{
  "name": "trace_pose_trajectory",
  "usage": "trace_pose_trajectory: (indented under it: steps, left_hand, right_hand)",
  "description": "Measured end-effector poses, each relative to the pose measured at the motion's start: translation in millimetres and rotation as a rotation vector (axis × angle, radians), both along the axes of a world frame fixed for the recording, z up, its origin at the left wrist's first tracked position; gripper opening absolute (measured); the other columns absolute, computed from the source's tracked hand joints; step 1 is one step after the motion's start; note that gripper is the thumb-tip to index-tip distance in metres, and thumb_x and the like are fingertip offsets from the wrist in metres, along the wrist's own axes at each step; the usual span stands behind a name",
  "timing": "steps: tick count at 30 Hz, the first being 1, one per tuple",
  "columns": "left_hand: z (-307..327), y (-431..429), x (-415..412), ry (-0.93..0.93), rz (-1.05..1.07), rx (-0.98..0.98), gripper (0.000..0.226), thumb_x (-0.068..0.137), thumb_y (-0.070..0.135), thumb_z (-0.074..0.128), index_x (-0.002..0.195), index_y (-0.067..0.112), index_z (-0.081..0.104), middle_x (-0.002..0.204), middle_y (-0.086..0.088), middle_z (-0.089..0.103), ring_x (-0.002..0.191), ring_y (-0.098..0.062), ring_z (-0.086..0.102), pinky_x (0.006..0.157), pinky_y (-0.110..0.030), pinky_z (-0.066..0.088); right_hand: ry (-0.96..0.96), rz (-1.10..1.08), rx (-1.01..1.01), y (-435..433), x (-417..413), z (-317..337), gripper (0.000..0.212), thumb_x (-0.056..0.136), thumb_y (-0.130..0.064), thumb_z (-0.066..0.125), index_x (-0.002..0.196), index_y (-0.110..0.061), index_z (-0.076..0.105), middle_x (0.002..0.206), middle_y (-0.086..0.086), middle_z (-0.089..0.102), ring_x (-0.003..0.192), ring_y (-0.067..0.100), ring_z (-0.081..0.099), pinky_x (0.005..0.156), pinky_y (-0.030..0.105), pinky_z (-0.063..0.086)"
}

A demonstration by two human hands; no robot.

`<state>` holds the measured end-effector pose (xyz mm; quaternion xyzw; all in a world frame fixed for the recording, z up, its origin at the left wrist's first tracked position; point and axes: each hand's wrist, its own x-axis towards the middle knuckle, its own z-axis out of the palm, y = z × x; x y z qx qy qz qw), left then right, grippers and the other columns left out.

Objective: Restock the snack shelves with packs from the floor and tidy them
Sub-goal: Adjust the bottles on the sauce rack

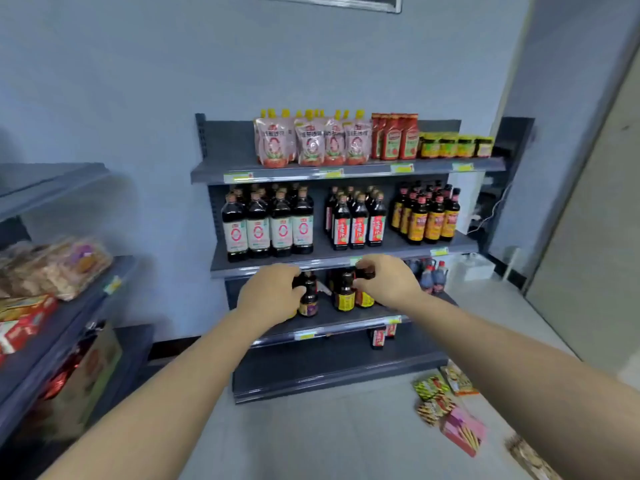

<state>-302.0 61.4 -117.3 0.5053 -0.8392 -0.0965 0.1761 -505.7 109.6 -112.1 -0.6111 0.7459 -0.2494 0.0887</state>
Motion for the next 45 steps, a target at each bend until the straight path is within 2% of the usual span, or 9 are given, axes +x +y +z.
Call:
trace_pose_trajectory:
  steps: [6, 14, 18, 28, 30, 34, 36, 39, 45]
  left_hand:
    - [-31.1, -29.2, -133.4, -0.034, -0.145, 0.056, 0.043, 0.096, 0.033, 0.051, 0.137, 0.018, 0.05, 0.134, -0.005, 0.056, 0.121, -0.026, 0.052, 0.095, -0.038, 0.047]
    - [-78.0, -62.1, -283.4, -0.115, -0.311, 0.147, 0.032, 0.095, 0.029, 0.051, 0.119, 0.01, 0.06, 0.118, -0.008, 0.063, 0.106, -0.027, 0.058, 0.087, -0.043, 0.052]
    - [-103.5, -85.8, -358.8, -0.145, -0.415, 0.161, 0.035, 0.095, 0.033, 0.052, 0.123, 0.013, 0.059, 0.126, -0.007, 0.059, 0.115, -0.027, 0.055, 0.09, -0.043, 0.05]
    - [-168.9, -124.0, -539.6, -0.233, -0.631, 0.256, 0.035, 0.094, 0.032, 0.052, 0.121, 0.011, 0.059, 0.125, -0.009, 0.062, 0.115, -0.029, 0.056, 0.092, -0.042, 0.05]
    - [-184.3, -127.2, -568.1, -0.244, -0.658, 0.285, 0.032, 0.093, 0.03, 0.051, 0.118, 0.012, 0.06, 0.121, -0.007, 0.063, 0.111, -0.028, 0.058, 0.087, -0.039, 0.051]
    - [-217.9, -131.8, -623.7, -0.306, -0.694, 0.318, 0.012, 0.094, 0.024, 0.049, 0.086, 0.015, 0.051, 0.099, -0.006, 0.063, 0.09, -0.026, 0.059, 0.065, -0.032, 0.041]
    - [-238.0, -133.5, -649.1, -0.334, -0.693, 0.337, 0.012, 0.095, 0.023, 0.047, 0.091, 0.013, 0.053, 0.102, -0.008, 0.063, 0.095, -0.027, 0.06, 0.067, -0.032, 0.039]
    - [-278.0, -138.9, -683.0, -0.321, -0.67, 0.362, 0.028, 0.095, 0.028, 0.049, 0.118, 0.016, 0.059, 0.113, -0.005, 0.064, 0.104, -0.026, 0.06, 0.077, -0.035, 0.047]
    - [-370.1, -148.5, -738.2, -0.402, -0.641, 0.467, 0.027, 0.095, 0.028, 0.049, 0.118, 0.02, 0.06, 0.112, -0.003, 0.066, 0.103, -0.024, 0.061, 0.079, -0.035, 0.053]
  right_hand:
    - [0.003, -0.153, 0.062, 6.3, -122.7, -28.1, 0.037, 0.086, -0.028, 0.065, 0.122, -0.019, 0.063, 0.12, 0.001, 0.065, 0.107, 0.021, 0.061, 0.087, 0.033, 0.051]
    - [-0.038, -0.351, 0.188, 13.3, -255.1, -74.4, 0.038, 0.089, -0.023, 0.063, 0.126, -0.014, 0.06, 0.126, 0.008, 0.062, 0.115, 0.026, 0.057, 0.095, 0.034, 0.046]
    - [-0.063, -0.463, 0.246, 6.4, -315.2, -100.9, 0.038, 0.089, -0.025, 0.062, 0.126, -0.017, 0.06, 0.127, 0.004, 0.06, 0.115, 0.023, 0.056, 0.09, 0.031, 0.046]
    - [-0.161, -0.703, 0.355, -2.2, -452.8, -160.6, 0.039, 0.091, -0.026, 0.06, 0.129, -0.017, 0.056, 0.129, 0.004, 0.057, 0.117, 0.021, 0.054, 0.085, 0.027, 0.042]
    - [-0.188, -0.738, 0.38, -2.2, -478.3, -177.5, 0.039, 0.091, -0.028, 0.061, 0.128, -0.02, 0.057, 0.128, 0.002, 0.058, 0.116, 0.02, 0.055, 0.084, 0.027, 0.043]
    - [-0.246, -0.785, 0.45, -3.3, -532.2, -219.8, 0.04, 0.088, -0.031, 0.062, 0.127, -0.023, 0.058, 0.125, 0.0, 0.06, 0.113, 0.019, 0.056, 0.083, 0.028, 0.045]
    - [-0.272, -0.792, 0.476, -4.5, -558.5, -242.7, 0.039, 0.088, -0.031, 0.062, 0.126, -0.023, 0.058, 0.124, -0.001, 0.06, 0.113, 0.019, 0.056, 0.084, 0.029, 0.046]
    - [-0.312, -0.79, 0.532, -8.3, -593.4, -279.2, 0.038, 0.088, -0.032, 0.061, 0.126, -0.025, 0.058, 0.124, -0.002, 0.06, 0.112, 0.019, 0.056, 0.085, 0.029, 0.047]
    - [-0.392, -0.819, 0.653, -23.3, -645.1, -357.0, 0.038, 0.083, -0.032, 0.059, 0.121, -0.031, 0.06, 0.119, -0.007, 0.062, 0.113, 0.019, 0.056, 0.093, 0.035, 0.048]
